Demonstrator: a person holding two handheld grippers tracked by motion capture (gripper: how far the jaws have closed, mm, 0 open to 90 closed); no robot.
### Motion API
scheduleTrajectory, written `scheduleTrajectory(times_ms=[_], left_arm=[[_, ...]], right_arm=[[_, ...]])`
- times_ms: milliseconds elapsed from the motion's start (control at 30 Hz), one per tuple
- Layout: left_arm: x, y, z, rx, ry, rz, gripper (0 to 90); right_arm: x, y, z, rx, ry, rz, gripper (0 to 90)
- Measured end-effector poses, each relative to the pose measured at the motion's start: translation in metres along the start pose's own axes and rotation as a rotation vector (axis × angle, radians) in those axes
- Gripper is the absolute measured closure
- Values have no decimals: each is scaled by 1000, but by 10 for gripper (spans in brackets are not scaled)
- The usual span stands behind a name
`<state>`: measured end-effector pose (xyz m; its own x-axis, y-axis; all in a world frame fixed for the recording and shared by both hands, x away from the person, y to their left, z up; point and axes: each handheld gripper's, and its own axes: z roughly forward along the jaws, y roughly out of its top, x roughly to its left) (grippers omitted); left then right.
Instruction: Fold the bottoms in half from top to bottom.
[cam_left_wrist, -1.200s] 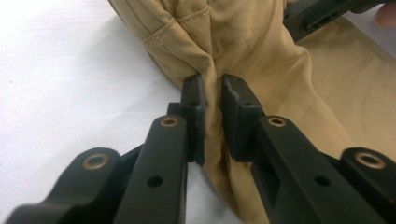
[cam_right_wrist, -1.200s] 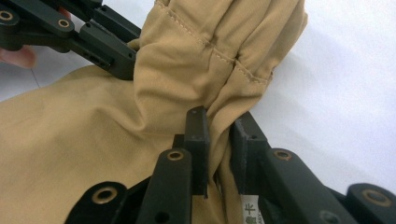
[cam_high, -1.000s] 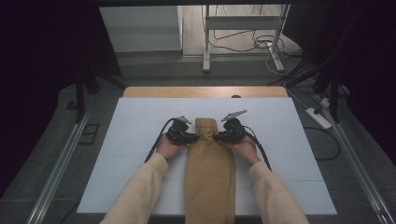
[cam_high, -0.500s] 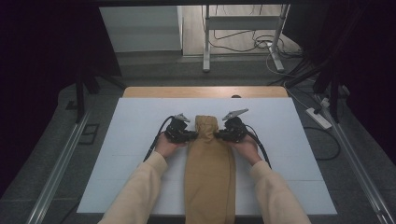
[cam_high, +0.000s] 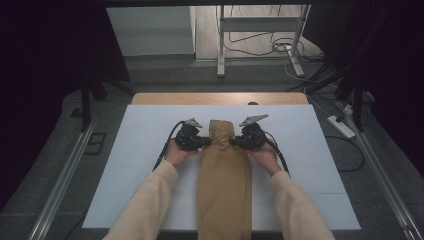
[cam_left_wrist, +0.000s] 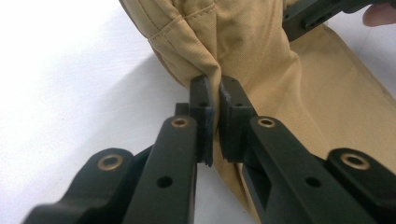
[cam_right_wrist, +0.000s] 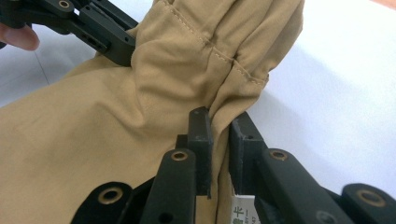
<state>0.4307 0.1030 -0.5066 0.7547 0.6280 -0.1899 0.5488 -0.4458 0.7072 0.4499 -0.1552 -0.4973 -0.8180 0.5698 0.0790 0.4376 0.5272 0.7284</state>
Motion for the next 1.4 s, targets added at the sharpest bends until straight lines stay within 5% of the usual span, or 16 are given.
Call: scheduleTrajectory(times_ms=[633, 1400], left_arm=[[2, 19, -24, -49, 25, 17, 848], [4, 21, -25, -53, 22, 16, 849]], right_arm=[[2, 26, -14, -52, -29, -30, 813], [1, 27, -15, -60, -33, -33, 815]])
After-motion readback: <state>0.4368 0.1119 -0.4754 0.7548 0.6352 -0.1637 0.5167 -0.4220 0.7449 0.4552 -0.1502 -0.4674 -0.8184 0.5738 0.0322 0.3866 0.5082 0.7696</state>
